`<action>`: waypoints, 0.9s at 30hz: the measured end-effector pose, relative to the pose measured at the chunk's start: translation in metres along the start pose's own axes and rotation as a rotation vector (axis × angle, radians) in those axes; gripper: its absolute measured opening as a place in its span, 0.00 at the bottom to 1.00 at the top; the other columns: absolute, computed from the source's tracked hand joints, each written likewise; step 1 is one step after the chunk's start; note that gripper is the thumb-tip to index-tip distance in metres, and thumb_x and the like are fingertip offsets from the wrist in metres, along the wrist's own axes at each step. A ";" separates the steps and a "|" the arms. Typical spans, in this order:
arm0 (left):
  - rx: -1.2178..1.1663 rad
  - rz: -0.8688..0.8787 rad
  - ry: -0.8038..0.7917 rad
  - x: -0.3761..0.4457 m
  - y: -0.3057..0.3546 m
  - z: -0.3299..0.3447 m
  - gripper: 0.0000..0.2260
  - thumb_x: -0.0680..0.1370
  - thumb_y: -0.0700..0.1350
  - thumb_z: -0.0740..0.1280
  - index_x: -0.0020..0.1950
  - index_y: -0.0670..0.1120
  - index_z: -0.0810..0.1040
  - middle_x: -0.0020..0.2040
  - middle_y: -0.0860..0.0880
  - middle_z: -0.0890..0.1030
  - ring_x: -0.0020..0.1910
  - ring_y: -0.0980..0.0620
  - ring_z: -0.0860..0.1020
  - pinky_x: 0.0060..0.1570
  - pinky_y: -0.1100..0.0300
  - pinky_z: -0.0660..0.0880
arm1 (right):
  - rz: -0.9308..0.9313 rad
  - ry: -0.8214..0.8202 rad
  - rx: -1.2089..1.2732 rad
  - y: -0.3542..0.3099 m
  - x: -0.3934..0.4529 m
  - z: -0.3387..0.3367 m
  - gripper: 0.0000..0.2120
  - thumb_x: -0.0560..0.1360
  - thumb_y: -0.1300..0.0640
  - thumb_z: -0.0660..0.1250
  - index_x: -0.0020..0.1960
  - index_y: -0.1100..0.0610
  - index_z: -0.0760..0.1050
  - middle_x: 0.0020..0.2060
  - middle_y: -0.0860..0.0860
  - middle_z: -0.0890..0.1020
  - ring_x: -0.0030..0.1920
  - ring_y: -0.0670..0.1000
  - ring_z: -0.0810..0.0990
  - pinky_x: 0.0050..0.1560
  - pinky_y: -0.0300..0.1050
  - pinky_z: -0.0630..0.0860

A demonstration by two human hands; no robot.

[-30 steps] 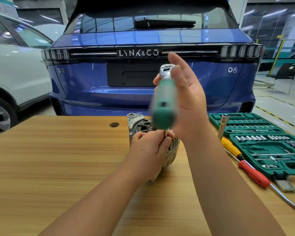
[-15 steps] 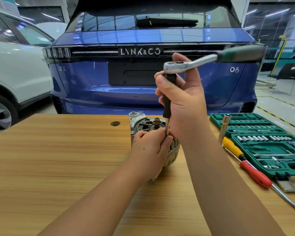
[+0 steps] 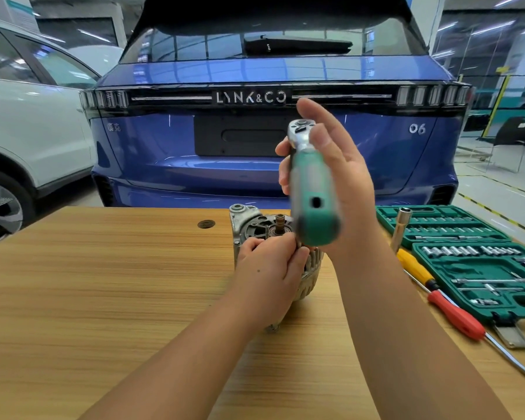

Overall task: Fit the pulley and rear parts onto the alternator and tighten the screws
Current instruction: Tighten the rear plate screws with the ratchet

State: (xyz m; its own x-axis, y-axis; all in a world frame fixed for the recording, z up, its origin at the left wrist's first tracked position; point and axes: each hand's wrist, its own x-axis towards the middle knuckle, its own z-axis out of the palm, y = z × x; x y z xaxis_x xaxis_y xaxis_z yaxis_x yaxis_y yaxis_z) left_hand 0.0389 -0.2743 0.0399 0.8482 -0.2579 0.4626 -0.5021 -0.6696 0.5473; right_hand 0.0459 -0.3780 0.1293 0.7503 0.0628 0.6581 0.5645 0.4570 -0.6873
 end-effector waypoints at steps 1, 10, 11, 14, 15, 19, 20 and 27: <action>0.001 -0.003 -0.002 0.000 0.001 0.000 0.14 0.85 0.51 0.54 0.42 0.65 0.67 0.37 0.63 0.73 0.46 0.70 0.70 0.70 0.50 0.58 | -0.014 0.042 -0.038 0.000 -0.001 0.001 0.17 0.77 0.52 0.65 0.65 0.53 0.73 0.40 0.53 0.79 0.37 0.51 0.74 0.39 0.43 0.75; -0.016 -0.010 -0.031 0.001 0.003 0.000 0.13 0.85 0.51 0.53 0.44 0.66 0.68 0.41 0.66 0.74 0.48 0.74 0.68 0.71 0.51 0.57 | -0.046 0.119 -0.113 -0.003 0.000 -0.005 0.10 0.80 0.61 0.67 0.61 0.54 0.73 0.38 0.56 0.77 0.31 0.48 0.72 0.35 0.41 0.73; -0.013 -0.008 -0.027 0.000 0.003 0.001 0.13 0.85 0.51 0.53 0.44 0.66 0.68 0.41 0.66 0.74 0.48 0.74 0.68 0.71 0.51 0.57 | -0.102 0.068 -0.122 -0.001 -0.001 -0.005 0.14 0.80 0.64 0.65 0.64 0.52 0.72 0.40 0.60 0.76 0.31 0.49 0.72 0.36 0.42 0.74; -0.007 -0.004 -0.012 0.000 0.002 0.002 0.15 0.85 0.50 0.54 0.42 0.67 0.67 0.37 0.64 0.74 0.45 0.72 0.69 0.70 0.50 0.58 | -0.248 0.032 -0.206 0.004 -0.001 -0.001 0.21 0.79 0.69 0.63 0.65 0.48 0.72 0.40 0.61 0.73 0.31 0.48 0.71 0.33 0.41 0.73; -0.006 -0.004 -0.008 0.000 0.002 0.002 0.16 0.85 0.50 0.54 0.42 0.68 0.67 0.37 0.65 0.74 0.46 0.73 0.69 0.69 0.50 0.59 | -0.246 0.013 -0.194 0.006 -0.001 -0.001 0.23 0.79 0.71 0.63 0.64 0.46 0.73 0.40 0.59 0.72 0.32 0.48 0.71 0.32 0.41 0.72; 0.004 -0.028 -0.019 0.000 0.001 0.002 0.14 0.85 0.51 0.53 0.42 0.63 0.68 0.39 0.62 0.75 0.48 0.70 0.69 0.70 0.51 0.58 | -0.154 -0.095 0.002 0.008 -0.003 -0.005 0.24 0.76 0.66 0.57 0.63 0.43 0.78 0.41 0.61 0.70 0.35 0.50 0.69 0.34 0.43 0.70; 0.007 -0.031 -0.021 0.000 0.000 0.002 0.14 0.85 0.51 0.53 0.41 0.62 0.68 0.39 0.62 0.75 0.47 0.70 0.70 0.71 0.52 0.58 | -0.123 -0.123 0.055 0.007 -0.003 -0.006 0.23 0.76 0.63 0.56 0.64 0.44 0.77 0.41 0.61 0.69 0.36 0.51 0.70 0.36 0.44 0.70; -0.015 -0.033 -0.001 -0.001 0.003 0.001 0.16 0.85 0.50 0.54 0.39 0.62 0.66 0.37 0.61 0.74 0.47 0.71 0.69 0.71 0.51 0.57 | -0.045 -0.006 -0.084 -0.001 -0.004 0.000 0.25 0.76 0.45 0.71 0.69 0.53 0.70 0.39 0.48 0.80 0.38 0.49 0.74 0.42 0.48 0.73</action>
State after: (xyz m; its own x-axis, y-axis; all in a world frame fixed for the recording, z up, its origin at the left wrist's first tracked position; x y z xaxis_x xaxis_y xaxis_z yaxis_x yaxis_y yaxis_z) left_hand 0.0369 -0.2765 0.0403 0.8645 -0.2366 0.4435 -0.4763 -0.6674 0.5725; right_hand 0.0423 -0.3781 0.1272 0.7214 0.0492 0.6908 0.6251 0.3830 -0.6801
